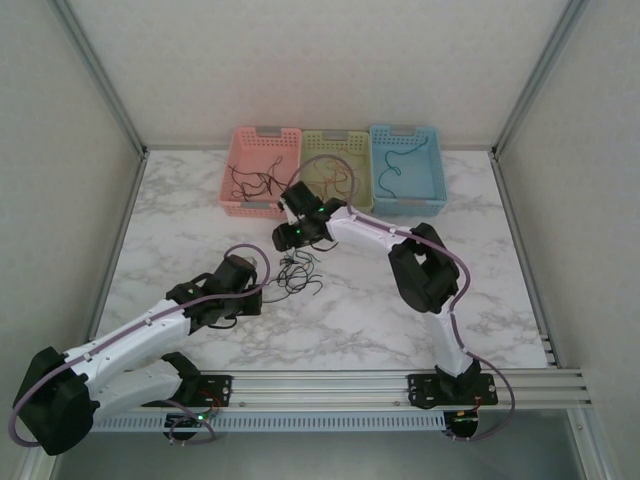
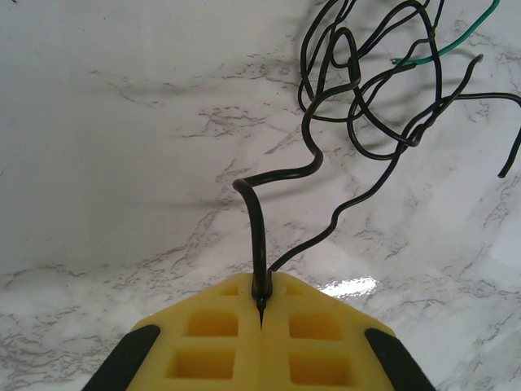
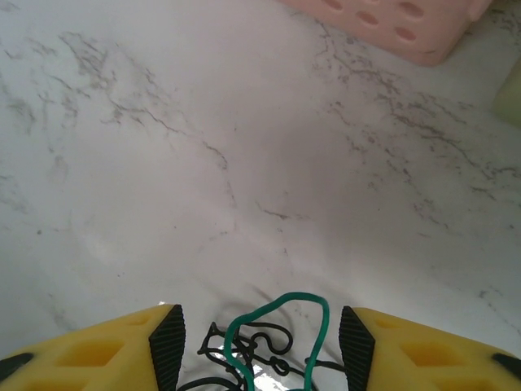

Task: Untangle the cables

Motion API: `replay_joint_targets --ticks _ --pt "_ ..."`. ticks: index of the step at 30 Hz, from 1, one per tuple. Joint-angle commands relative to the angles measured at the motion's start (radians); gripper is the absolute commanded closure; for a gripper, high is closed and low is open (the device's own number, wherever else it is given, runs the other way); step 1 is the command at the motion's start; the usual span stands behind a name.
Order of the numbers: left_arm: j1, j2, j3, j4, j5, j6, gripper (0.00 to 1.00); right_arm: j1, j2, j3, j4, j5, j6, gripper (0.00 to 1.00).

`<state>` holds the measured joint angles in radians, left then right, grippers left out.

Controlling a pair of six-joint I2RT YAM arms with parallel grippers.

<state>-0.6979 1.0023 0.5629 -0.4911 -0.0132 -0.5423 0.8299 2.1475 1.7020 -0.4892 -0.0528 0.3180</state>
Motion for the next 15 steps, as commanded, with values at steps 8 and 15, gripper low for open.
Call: replay_joint_targets --ticks 8,15 --pt "-0.009 -0.006 0.012 -0.013 -0.027 0.019 1.00 0.102 0.095 0.136 -0.196 0.337 -0.020 0.44" --pt "-0.009 -0.005 0.009 -0.010 -0.029 0.020 1.00 0.118 0.150 0.188 -0.231 0.353 -0.004 0.47"
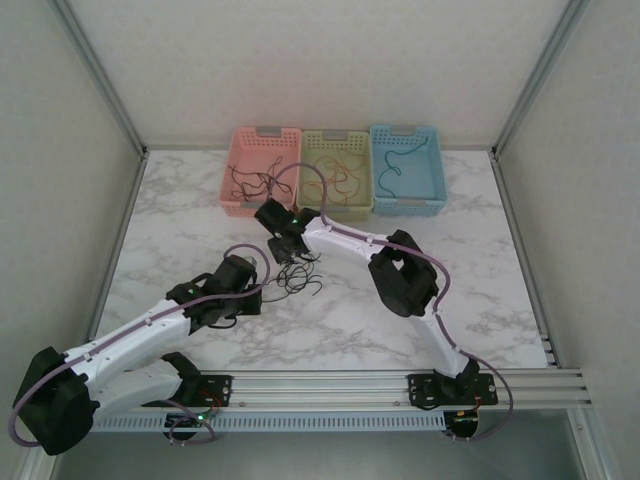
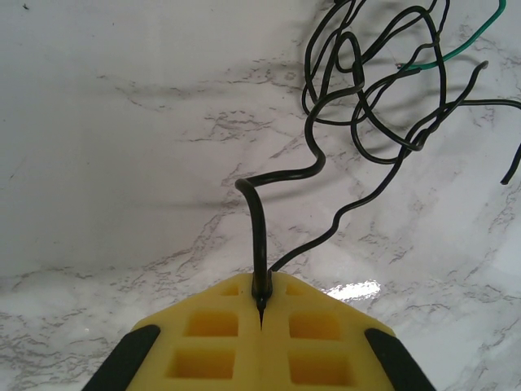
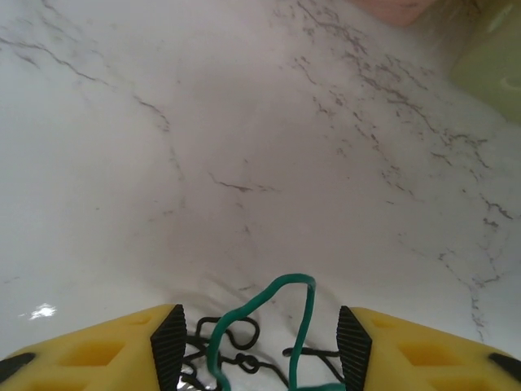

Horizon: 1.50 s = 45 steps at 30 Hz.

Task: Untangle the cables

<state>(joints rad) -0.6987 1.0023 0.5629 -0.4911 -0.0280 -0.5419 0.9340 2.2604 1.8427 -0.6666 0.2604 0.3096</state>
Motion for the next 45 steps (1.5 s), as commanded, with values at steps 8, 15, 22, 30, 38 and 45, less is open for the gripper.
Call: replay_joint_targets --ticks 8,15,22,30,38,45 --pt "-0.008 -0.007 0.009 -0.010 -0.015 0.022 1.00 0.027 0.031 0.058 -0.045 0.074 0.004 0.71" --pt "-0.008 -0.006 0.003 -0.006 -0.015 0.019 1.00 0.029 -0.047 0.025 -0.030 0.095 -0.010 1.00" --pt "-0.008 -0.004 0.001 -0.003 -0.015 0.020 1.00 0.013 -0.139 -0.017 0.006 0.069 -0.027 1.00" --pt "-0.008 -0.014 -0.004 -0.003 -0.017 0.020 1.00 -0.115 -0.365 -0.196 0.170 -0.217 0.004 1.00" --pt "-0.008 -0.027 -0.012 0.004 -0.015 0.020 1.00 -0.314 -0.535 -0.269 0.190 -0.195 0.007 1.00" --pt "-0.008 -0.029 -0.011 0.002 -0.010 0.022 1.00 -0.526 -0.455 -0.164 0.185 -0.114 0.003 1.00"
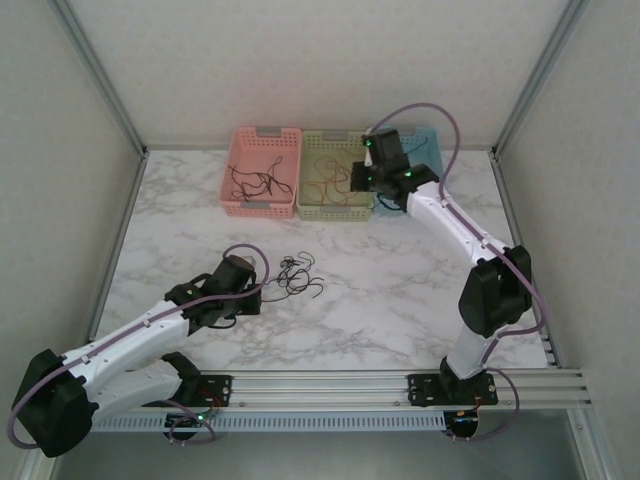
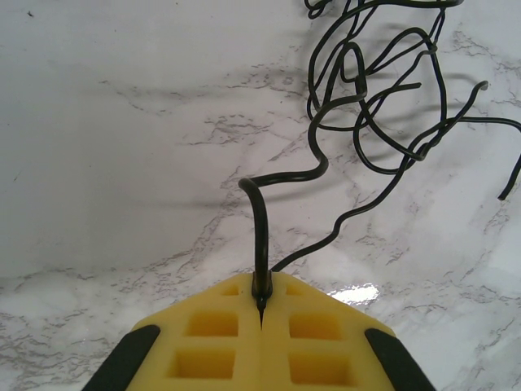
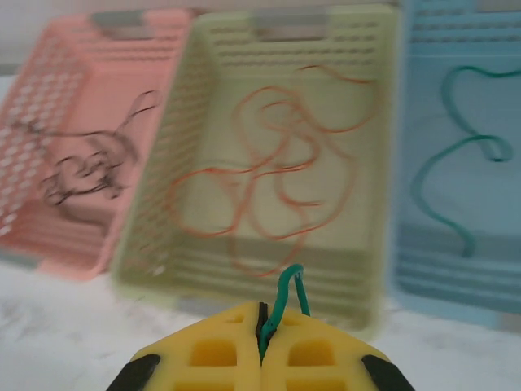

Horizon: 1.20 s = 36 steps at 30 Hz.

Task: Untangle the cables

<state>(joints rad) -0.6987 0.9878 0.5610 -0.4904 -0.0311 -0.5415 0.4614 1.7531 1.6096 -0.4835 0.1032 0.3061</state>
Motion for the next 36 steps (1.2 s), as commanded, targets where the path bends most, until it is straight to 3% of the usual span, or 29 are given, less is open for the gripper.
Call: replay_joint_targets --ticks 1,9,14,17,19,24,29,36 --pt "-0.008 -0.016 -0.010 0.002 -0.006 0.021 1.00 -0.082 0.088 0.109 -0.018 0.045 0.016 1.00" --pt "-0.008 -0.030 -0.010 -0.002 -0.003 0.012 1.00 -0.206 0.345 0.413 -0.127 0.067 0.088 0.97" --pt "-0.008 -0.034 -0.007 -0.004 -0.004 0.012 1.00 -0.234 0.476 0.566 -0.225 0.095 0.073 0.77" --pt "-0.008 -0.031 -0.006 -0.004 0.000 0.012 1.00 -0.243 0.477 0.572 -0.239 0.118 0.076 0.57" --pt "-0.008 -0.031 -0.007 -0.003 -0.001 0.012 1.00 -0.245 0.452 0.549 -0.231 0.113 0.077 0.51" --pt "-0.008 -0.034 -0.007 0.001 -0.001 0.012 1.00 -0.242 0.277 0.361 -0.164 0.014 0.112 0.49" --pt "-0.008 -0.059 -0.007 0.003 -0.001 0.006 1.00 -0.200 -0.042 -0.054 0.033 -0.219 0.111 0.49" --pt "-0.008 -0.090 -0.025 0.021 -0.015 0.000 1.00 -0.053 -0.376 -0.568 0.231 -0.356 0.146 0.51"
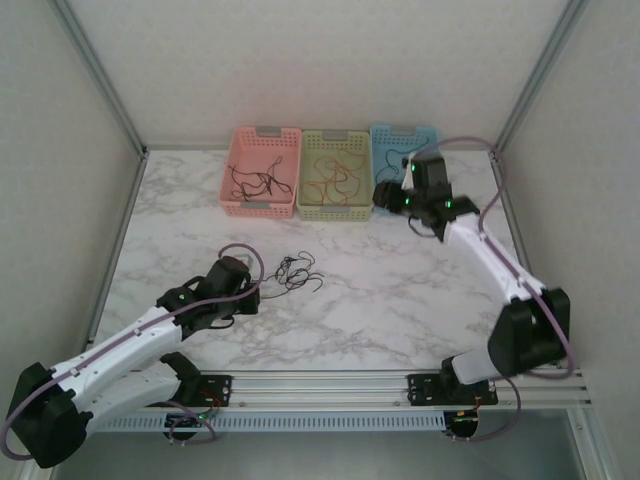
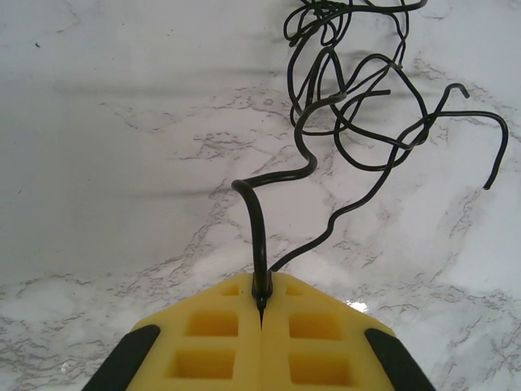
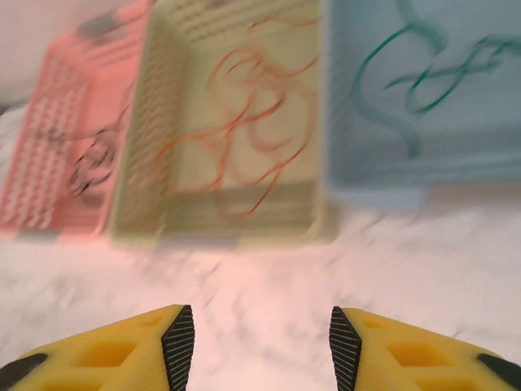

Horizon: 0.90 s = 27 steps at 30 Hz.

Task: Untangle the cables

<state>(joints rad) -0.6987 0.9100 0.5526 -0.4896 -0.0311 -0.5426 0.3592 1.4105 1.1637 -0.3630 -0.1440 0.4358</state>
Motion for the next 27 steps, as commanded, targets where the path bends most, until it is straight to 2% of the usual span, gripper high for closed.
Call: replay_joint_targets --ticks 1,5,10,12,20,24,27 --pt "-0.008 -0.016 -0.017 0.025 -0.014 0.001 1.00 0.078 -0.055 -0.160 0.114 -0.113 0.014 0.51" --pt "-0.009 -0.032 -0.016 0.042 -0.001 0.006 1.00 0.190 -0.072 -0.260 0.141 -0.179 -0.031 0.52" --pt "-0.008 -0.023 -0.019 0.115 0.150 0.012 1.00 0.269 0.013 -0.286 0.197 -0.226 -0.038 0.54" --pt "-0.011 -0.013 -0.019 0.132 0.172 0.005 1.00 0.286 0.060 -0.266 0.210 -0.217 -0.039 0.54" --pt "-0.015 -0.021 -0.013 0.068 0.105 -0.004 1.00 0.294 0.275 -0.120 0.196 -0.241 -0.042 0.51" --pt "-0.015 -0.021 -0.019 -0.026 -0.055 -0.067 1.00 0.303 0.362 -0.018 0.138 -0.227 -0.037 0.51" --pt "-0.015 -0.008 -0.024 -0.062 -0.108 -0.092 1.00 0.316 0.422 0.048 0.111 -0.224 -0.057 0.51"
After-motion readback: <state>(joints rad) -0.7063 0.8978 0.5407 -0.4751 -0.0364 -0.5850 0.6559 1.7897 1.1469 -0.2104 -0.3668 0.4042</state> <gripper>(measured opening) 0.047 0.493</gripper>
